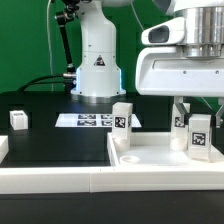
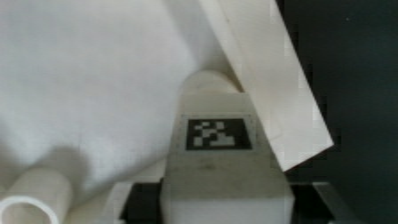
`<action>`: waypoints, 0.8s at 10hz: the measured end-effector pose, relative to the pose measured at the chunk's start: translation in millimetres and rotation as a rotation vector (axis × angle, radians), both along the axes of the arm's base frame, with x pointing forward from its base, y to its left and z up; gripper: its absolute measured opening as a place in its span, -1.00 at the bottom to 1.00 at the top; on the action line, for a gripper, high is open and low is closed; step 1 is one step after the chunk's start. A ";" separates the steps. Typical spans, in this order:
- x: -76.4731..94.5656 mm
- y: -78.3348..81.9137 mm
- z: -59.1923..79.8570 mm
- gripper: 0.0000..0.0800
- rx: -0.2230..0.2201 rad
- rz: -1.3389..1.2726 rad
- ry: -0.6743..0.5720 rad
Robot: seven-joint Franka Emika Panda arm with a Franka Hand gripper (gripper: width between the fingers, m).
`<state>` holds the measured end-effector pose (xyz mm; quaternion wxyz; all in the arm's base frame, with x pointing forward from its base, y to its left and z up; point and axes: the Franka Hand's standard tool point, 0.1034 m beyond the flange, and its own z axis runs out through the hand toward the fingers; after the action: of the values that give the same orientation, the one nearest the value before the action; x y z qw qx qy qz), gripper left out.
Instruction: Assemble square table
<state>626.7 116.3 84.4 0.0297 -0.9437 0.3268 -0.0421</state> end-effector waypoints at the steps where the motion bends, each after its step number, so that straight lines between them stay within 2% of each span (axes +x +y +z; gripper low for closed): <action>1: -0.2 -0.7 -0.1 -0.28 0.012 -0.112 0.004; 8: -2.3 5.1 -2.2 -0.27 0.103 -0.838 0.040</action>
Offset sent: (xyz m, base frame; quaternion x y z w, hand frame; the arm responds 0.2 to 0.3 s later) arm -0.0086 0.0015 -0.0164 -0.0652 -0.0131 0.2831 0.9568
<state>624.5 121.4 82.3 0.0509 -0.7272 0.6844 -0.0158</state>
